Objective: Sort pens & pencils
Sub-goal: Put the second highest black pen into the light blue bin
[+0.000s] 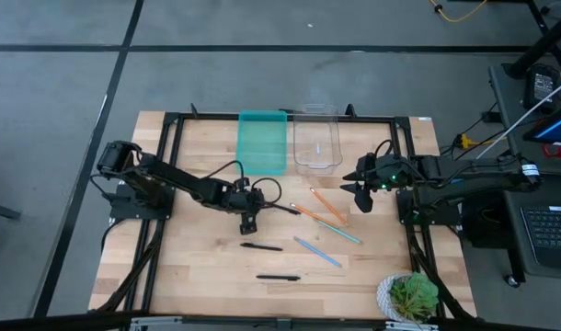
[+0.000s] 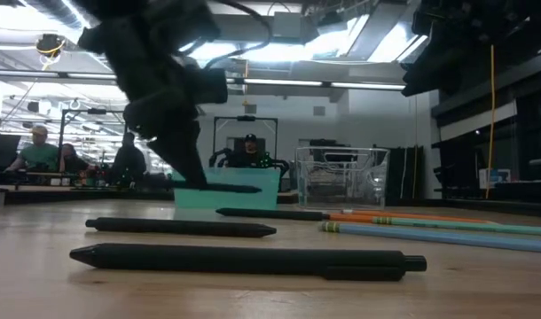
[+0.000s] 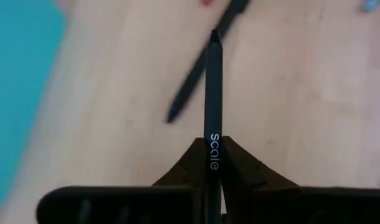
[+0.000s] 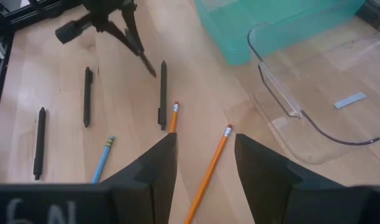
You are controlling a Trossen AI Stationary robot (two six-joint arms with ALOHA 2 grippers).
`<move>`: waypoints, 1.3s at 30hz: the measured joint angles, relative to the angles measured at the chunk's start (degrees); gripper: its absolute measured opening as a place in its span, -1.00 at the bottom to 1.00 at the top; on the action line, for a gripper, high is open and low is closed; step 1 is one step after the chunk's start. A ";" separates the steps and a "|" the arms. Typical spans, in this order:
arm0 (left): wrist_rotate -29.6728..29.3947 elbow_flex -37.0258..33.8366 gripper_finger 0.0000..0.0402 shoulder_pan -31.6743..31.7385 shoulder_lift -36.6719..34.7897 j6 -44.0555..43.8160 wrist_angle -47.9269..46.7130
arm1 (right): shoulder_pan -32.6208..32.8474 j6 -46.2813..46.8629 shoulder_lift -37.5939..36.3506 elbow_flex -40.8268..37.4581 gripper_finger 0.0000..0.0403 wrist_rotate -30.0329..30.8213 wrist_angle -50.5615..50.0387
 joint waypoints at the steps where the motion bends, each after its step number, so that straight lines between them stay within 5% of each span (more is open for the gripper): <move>1: -0.92 1.36 -0.91 0.29 0.02 1.42 -1.57 | 0.00 0.00 0.00 0.00 -0.20 0.01 0.01; 12: -3.61 17.78 -0.91 15.90 -3.76 15.27 -18.03 | 0.00 -1.20 0.00 0.00 -0.20 0.00 0.25; 20: 6.11 18.59 -0.91 35.07 -3.14 1.53 -16.77 | 0.00 -1.31 0.00 0.00 -0.20 0.00 0.90; 25: 6.58 18.56 -0.91 36.37 1.81 -3.63 -12.03 | 0.00 -1.50 0.00 0.00 -0.20 0.35 1.38; 31: -2.64 18.56 -0.91 36.31 3.60 -11.41 -11.30 | -0.02 -1.43 0.00 0.00 -0.20 0.37 1.56; 39: -5.01 18.61 -0.91 33.95 5.30 -17.82 -10.16 | 0.00 -1.29 0.00 0.00 -0.20 0.42 1.57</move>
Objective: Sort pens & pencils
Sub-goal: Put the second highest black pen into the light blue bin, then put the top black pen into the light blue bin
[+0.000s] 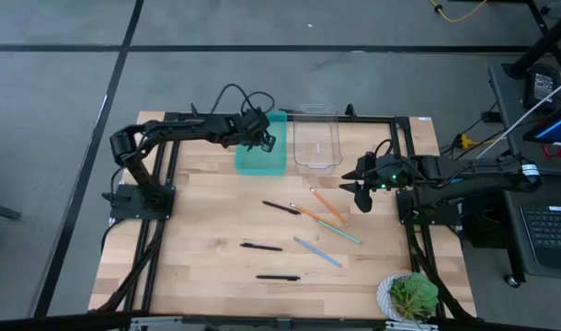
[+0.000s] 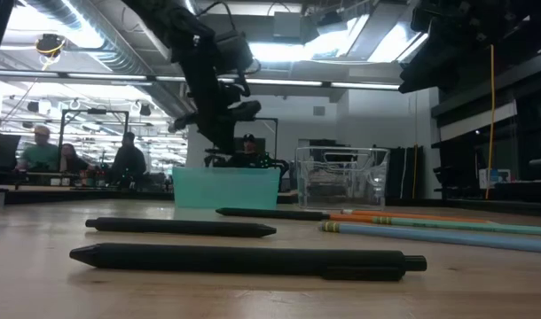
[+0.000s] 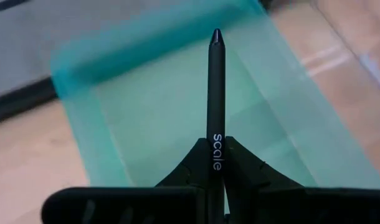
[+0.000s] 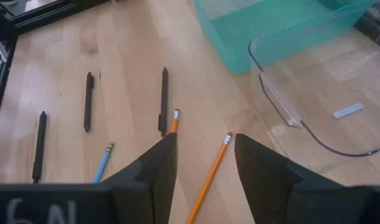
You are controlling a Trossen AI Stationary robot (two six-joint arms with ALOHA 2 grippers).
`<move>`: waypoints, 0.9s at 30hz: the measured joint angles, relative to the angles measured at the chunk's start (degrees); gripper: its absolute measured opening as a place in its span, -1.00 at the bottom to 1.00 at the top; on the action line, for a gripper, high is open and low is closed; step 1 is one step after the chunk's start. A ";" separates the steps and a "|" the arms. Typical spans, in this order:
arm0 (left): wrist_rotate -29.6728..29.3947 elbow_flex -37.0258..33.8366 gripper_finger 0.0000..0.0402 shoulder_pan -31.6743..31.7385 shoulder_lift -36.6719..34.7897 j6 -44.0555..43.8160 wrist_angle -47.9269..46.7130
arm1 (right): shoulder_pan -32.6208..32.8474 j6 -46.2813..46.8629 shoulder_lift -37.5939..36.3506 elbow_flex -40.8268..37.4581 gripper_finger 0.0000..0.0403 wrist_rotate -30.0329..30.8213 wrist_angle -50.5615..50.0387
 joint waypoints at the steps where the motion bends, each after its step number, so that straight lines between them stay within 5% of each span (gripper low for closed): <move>1: 0.26 -0.05 -0.91 -0.37 0.53 -0.01 -0.24 | 0.00 0.00 0.00 0.00 -0.20 0.01 0.01; 10: 2.00 -0.03 -0.91 0.33 4.52 -0.52 2.16 | 0.00 0.50 0.02 0.00 -0.20 0.03 -0.04; 27: 7.53 0.00 -0.52 1.54 4.95 2.64 7.68 | 0.00 0.22 0.01 0.00 -0.20 0.03 -0.03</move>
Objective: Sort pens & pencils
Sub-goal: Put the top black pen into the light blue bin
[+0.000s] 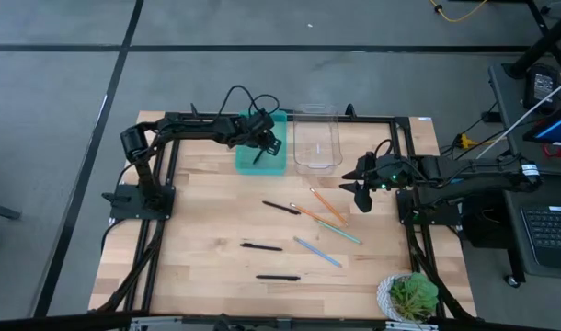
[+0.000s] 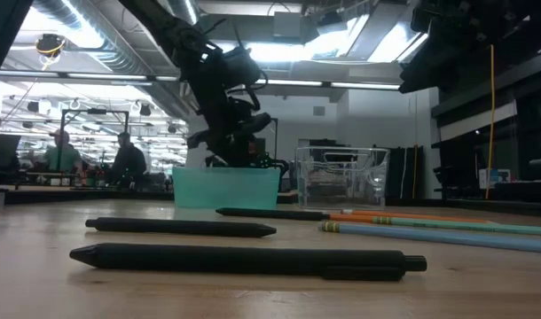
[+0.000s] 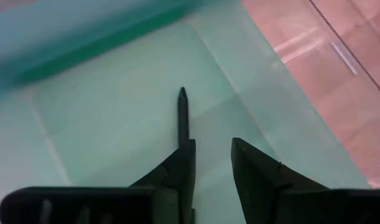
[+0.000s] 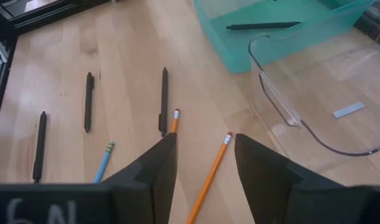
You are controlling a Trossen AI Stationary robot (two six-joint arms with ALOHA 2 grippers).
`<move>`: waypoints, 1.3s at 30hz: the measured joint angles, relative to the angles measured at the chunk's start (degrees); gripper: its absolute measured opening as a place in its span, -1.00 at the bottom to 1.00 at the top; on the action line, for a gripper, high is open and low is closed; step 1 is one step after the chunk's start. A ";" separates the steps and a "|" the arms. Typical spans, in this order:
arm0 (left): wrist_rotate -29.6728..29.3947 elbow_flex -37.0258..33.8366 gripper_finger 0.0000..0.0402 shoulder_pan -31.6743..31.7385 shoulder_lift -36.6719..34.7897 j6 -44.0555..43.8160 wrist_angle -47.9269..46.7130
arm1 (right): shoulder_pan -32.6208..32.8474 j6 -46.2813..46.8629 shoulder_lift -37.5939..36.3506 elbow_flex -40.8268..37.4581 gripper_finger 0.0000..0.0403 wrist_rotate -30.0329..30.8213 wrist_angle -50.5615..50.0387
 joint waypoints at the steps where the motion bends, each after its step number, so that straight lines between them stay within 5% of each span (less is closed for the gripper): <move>1: 0.00 0.00 -0.52 0.00 0.00 0.02 0.10 | 0.00 0.01 -0.01 0.00 -0.20 -0.01 -0.01; 23: 6.32 -0.02 -0.14 -3.88 -15.02 12.95 -2.43 | -0.02 -0.14 -0.01 0.00 -0.20 -0.01 -1.24; 31: 22.18 0.00 -0.14 -11.88 -18.23 24.47 -2.47 | 0.00 -0.19 -0.01 0.00 -0.20 -0.02 -1.33; 39: 13.56 -0.02 -0.14 -22.11 -17.53 28.23 -3.10 | 0.00 0.07 0.01 0.00 -0.20 -0.03 -1.33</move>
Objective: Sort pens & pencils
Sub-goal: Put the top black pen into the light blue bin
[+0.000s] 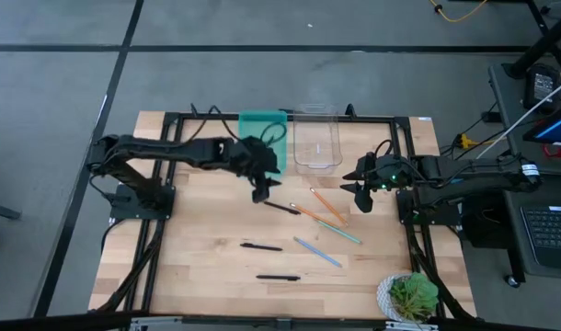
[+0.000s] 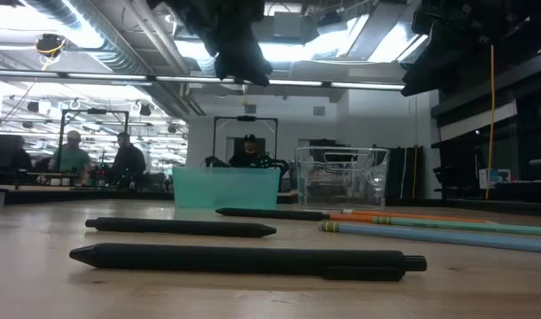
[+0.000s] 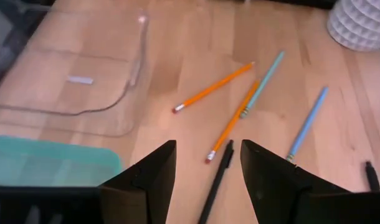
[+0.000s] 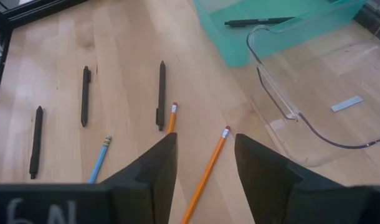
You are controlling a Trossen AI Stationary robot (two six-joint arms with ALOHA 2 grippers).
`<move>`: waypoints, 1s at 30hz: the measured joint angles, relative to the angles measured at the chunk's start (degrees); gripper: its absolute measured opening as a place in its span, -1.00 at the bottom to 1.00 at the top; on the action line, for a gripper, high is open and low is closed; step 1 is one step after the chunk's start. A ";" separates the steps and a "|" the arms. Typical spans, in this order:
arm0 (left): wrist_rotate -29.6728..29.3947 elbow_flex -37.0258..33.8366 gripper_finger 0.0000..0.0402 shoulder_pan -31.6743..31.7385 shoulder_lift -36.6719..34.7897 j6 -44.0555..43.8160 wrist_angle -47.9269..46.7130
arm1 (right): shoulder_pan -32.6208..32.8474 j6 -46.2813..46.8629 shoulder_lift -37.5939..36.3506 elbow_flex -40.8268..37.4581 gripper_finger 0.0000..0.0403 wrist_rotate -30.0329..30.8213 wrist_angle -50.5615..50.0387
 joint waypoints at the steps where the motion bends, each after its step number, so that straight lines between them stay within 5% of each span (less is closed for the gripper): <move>1: -0.64 0.00 -0.14 -1.05 -0.08 0.49 0.27 | -0.01 0.00 -0.01 0.00 -0.20 0.00 -0.02; 10: -8.96 0.09 -0.14 -5.76 3.60 0.56 3.62 | -0.02 0.00 -0.02 0.00 -0.20 0.00 0.00; 30: -5.90 0.00 -0.14 -5.24 21.36 -0.77 0.02 | -0.02 1.51 -0.01 0.00 -0.20 -0.46 -1.29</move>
